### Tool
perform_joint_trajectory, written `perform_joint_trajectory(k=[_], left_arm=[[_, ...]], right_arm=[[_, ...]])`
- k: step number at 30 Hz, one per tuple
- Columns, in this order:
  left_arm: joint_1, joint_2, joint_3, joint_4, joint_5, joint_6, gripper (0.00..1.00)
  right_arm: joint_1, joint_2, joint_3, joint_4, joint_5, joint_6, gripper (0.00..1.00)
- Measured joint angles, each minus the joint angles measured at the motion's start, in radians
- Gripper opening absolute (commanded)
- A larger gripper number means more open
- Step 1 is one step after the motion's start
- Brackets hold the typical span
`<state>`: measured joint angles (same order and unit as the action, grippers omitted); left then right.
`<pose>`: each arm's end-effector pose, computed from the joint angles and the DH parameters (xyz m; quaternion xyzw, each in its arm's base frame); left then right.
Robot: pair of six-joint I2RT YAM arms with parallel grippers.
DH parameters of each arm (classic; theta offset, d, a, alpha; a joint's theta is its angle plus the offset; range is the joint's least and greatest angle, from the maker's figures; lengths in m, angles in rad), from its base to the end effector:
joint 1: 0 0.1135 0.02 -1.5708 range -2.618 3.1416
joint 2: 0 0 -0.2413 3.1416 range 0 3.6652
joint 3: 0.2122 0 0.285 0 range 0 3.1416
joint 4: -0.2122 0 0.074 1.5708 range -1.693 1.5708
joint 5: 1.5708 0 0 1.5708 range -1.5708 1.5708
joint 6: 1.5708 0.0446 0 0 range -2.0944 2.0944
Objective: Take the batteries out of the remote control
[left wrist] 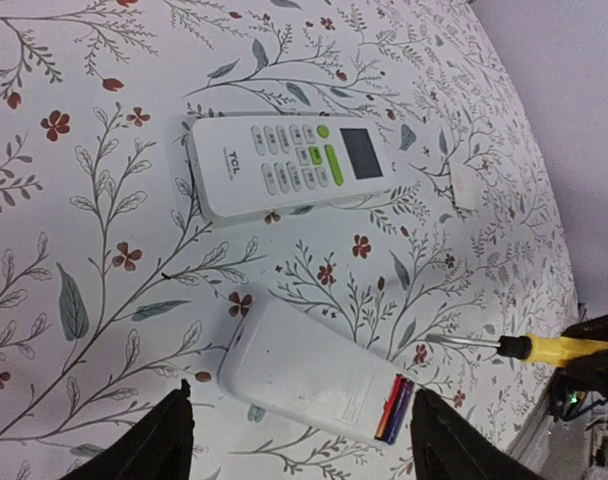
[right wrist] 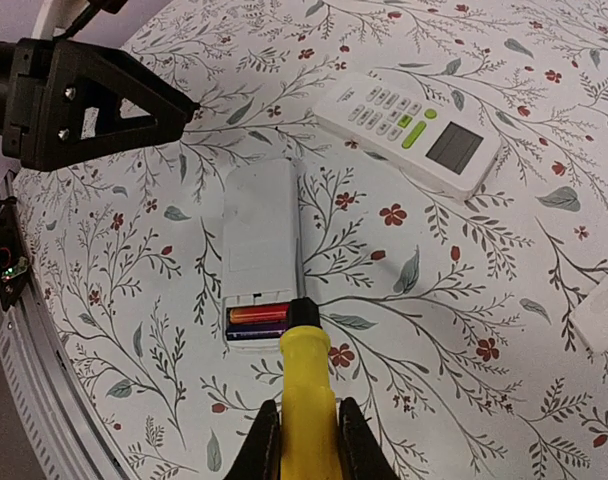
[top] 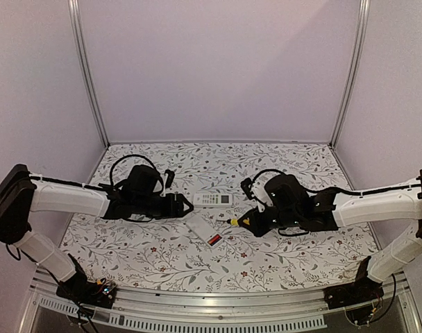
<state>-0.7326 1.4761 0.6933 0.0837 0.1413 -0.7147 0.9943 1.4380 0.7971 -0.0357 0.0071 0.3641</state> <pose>0.2393 -0.2237 0.1237 0.0379 0.9039 -0.3268 0.2732 0.1855 0.2846 0.1599 -0.2780 0.8578 0.2691 0.3384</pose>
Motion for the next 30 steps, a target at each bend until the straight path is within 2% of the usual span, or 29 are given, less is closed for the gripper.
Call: perform_joint_trajectory(k=[9, 20, 24, 30], left_arm=[[-0.039, 0.145, 0.137, -0.131, -0.043, 0.119, 0.79], [-0.04, 0.304, 0.397, -0.388, 0.048, 0.404, 0.95], [-0.04, 0.338, 0.408, -0.45, 0.062, 0.481, 0.99], [-0.04, 0.348, 0.409, -0.479, 0.07, 0.532, 1.0]], right_arm=[[0.019, 0.039, 0.019, -0.088, 0.029, -0.032, 0.0], [0.049, 0.039, 0.051, -0.142, 0.028, -0.037, 0.0], [0.064, 0.039, 0.062, -0.159, 0.036, -0.025, 0.0], [0.072, 0.039, 0.064, -0.178, 0.044, -0.016, 0.0]])
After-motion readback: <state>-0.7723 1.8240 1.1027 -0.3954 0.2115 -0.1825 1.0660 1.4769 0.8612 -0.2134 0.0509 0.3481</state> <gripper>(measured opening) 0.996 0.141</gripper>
